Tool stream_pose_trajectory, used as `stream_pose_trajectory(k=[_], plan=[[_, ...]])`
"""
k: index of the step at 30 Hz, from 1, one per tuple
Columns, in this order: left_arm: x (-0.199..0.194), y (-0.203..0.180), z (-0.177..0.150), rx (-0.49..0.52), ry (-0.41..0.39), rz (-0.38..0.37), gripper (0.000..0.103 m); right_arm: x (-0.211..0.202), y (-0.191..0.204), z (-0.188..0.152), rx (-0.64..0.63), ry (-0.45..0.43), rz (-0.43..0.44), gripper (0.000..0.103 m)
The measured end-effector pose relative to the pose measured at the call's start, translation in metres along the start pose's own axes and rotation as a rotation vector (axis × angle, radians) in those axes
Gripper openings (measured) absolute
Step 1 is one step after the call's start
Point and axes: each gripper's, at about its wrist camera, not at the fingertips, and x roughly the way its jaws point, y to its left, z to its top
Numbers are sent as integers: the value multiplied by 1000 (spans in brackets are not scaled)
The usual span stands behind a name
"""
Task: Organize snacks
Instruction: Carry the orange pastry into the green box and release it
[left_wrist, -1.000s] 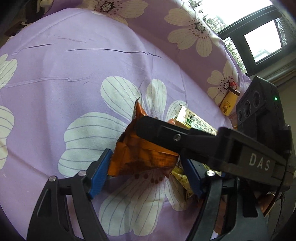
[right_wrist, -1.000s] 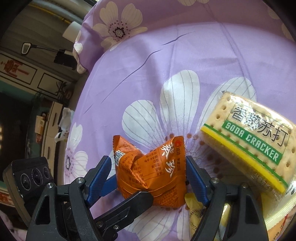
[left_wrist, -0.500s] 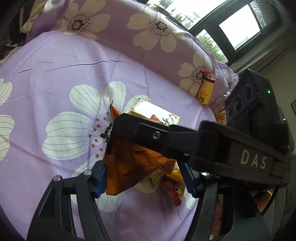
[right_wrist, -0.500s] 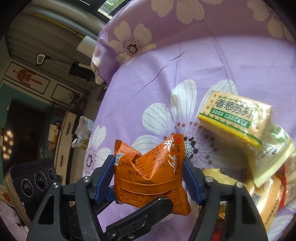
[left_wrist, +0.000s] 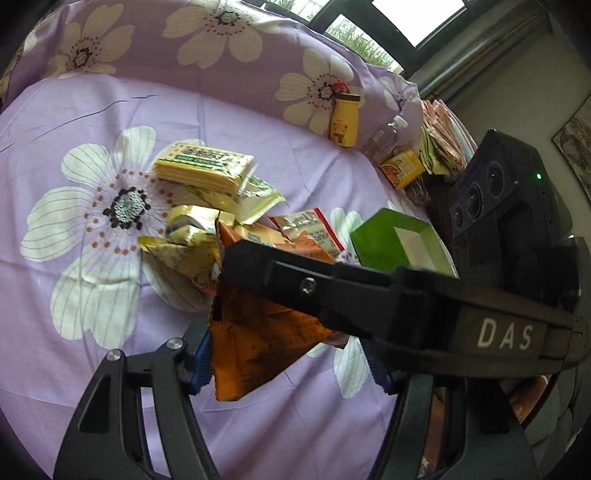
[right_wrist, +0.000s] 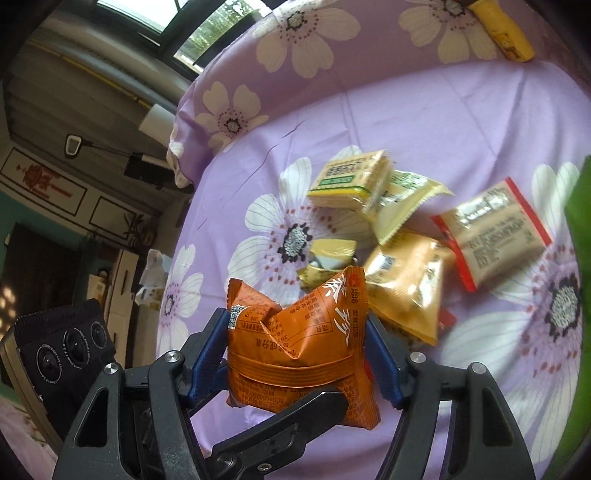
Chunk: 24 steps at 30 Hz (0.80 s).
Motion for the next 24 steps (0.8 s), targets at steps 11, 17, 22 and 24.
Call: stream_pose_trajectory(k=[11,17,22,24], plan=[[1,-21,-12,49,-5,-20,66,-23,-9,-19,13,-45,-10,73],[-3,-28,-16,76,-15,-23,66,-30,-9,-23,6,-63,-4,72],[-2,-30,-17,80,-13,-39,66,-35,-10,-25,5,-66,-10,73],[-2,-29,-16,80,-14,-43,66,-35,-11,-25,3,-65,-12,73]])
